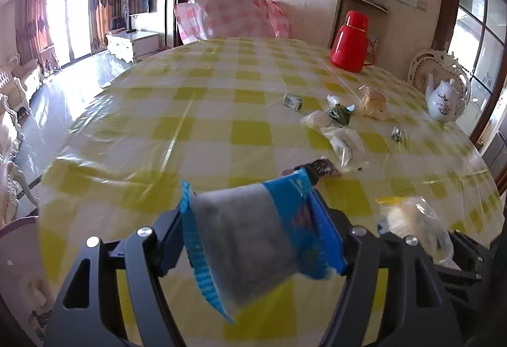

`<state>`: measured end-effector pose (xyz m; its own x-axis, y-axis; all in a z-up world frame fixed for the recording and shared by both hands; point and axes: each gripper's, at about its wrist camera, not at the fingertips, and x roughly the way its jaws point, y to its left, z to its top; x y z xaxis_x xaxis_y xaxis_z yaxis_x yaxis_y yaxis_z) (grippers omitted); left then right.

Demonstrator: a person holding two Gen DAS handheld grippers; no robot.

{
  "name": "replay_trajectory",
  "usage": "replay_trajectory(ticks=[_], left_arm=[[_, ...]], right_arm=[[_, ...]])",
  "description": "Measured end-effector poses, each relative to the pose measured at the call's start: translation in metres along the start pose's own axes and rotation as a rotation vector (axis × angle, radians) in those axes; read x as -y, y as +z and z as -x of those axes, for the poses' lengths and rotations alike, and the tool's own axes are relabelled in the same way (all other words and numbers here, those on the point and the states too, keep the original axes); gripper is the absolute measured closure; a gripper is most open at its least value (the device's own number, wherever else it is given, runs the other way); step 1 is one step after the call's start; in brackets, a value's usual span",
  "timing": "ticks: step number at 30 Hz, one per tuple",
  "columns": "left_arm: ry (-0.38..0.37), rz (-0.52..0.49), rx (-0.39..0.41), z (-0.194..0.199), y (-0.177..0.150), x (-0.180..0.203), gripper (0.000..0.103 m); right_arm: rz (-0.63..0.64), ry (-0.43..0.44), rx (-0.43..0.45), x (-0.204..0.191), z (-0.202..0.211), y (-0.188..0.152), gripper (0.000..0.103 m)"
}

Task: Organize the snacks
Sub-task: 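Carry bun packet with right gripper into purple container while left drops blue bag there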

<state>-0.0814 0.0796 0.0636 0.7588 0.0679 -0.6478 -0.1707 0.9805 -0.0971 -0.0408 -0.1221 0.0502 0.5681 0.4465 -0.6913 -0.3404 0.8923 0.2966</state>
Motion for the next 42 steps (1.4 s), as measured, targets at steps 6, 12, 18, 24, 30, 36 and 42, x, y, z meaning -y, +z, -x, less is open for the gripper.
replay_trajectory(ticks=[6, 12, 18, 24, 30, 36, 42], left_arm=[[0.002, -0.009, -0.021, 0.017, -0.01, -0.02, 0.036], [-0.133, 0.13, -0.116, 0.0, -0.02, -0.044, 0.004], [-0.07, 0.148, -0.202, -0.041, -0.022, -0.032, 0.002], [0.0, 0.039, -0.191, -0.049, -0.019, -0.013, 0.033], [-0.003, 0.001, -0.148, -0.021, -0.029, -0.023, 0.046], [0.027, -0.007, -0.11, 0.014, -0.032, -0.05, 0.046], [0.06, 0.014, -0.076, 0.054, -0.037, -0.091, 0.046]], right_arm=[[0.051, 0.026, -0.012, -0.031, 0.0, -0.01, 0.038], [0.014, 0.024, -0.006, -0.026, 0.0, -0.009, 0.038], [-0.058, 0.046, 0.001, -0.012, 0.003, -0.009, 0.038], [-0.049, 0.043, 0.005, -0.014, 0.004, -0.01, 0.038], [-0.026, 0.037, 0.01, -0.02, 0.006, -0.012, 0.038], [0.006, 0.077, -0.004, -0.043, 0.006, -0.018, 0.038], [0.085, 0.16, -0.029, -0.095, 0.003, -0.029, 0.038]])
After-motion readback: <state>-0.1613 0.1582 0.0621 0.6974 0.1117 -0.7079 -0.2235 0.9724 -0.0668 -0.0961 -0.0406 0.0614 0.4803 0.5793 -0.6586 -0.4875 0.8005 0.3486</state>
